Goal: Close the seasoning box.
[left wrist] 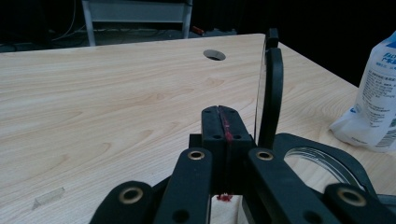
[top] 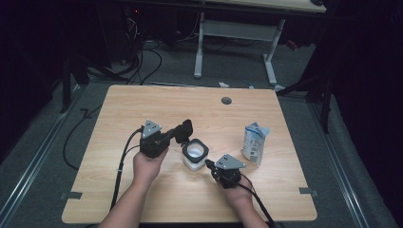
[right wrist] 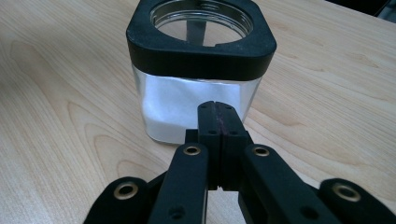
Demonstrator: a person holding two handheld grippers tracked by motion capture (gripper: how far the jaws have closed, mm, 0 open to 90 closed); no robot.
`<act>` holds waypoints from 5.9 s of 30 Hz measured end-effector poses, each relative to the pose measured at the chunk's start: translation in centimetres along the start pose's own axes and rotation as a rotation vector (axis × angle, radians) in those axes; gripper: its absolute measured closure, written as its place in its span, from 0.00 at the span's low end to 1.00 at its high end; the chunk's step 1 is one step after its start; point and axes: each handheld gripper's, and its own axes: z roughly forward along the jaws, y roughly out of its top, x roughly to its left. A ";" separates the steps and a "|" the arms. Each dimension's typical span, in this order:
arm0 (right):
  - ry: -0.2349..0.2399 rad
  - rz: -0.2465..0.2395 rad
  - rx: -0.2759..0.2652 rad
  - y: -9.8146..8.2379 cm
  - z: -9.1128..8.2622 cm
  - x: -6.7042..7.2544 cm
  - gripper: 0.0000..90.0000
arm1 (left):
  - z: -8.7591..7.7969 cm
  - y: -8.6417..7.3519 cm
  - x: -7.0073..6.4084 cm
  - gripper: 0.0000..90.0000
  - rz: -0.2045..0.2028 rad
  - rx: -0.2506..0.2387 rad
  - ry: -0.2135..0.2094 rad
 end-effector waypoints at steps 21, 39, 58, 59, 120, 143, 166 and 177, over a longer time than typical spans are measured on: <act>-0.002 -0.009 -0.006 0.2 0.2 0.3 1.00 | -0.2 -0.3 -1.1 1.00 0.005 -0.019 -0.032; -0.002 -0.010 -0.009 0.2 0.2 0.3 1.00 | -0.1 -1.9 -3.1 1.00 0.040 -0.003 -0.083; -0.006 -0.015 -0.006 0.1 0.0 0.4 1.00 | -1.2 -3.4 -2.8 0.99 0.063 0.011 -0.067; -0.007 -0.014 -0.005 0.1 0.0 0.4 1.00 | -1.3 -3.5 -2.7 0.99 0.066 0.011 -0.064; -0.102 0.034 0.036 1.8 1.9 -1.0 0.99 | -6.7 -8.8 3.7 0.58 0.065 0.097 0.136; -0.053 0.000 0.023 1.5 0.9 1.6 0.98 | -6.7 -8.8 4.0 0.58 0.059 0.103 0.132; -0.022 -0.012 0.013 1.3 0.4 2.8 0.96 | -6.6 -8.9 3.9 0.58 0.064 0.105 0.128; -0.055 0.014 0.028 0.5 -0.5 0.5 0.91 | -6.8 -8.8 4.0 0.58 0.059 0.101 0.129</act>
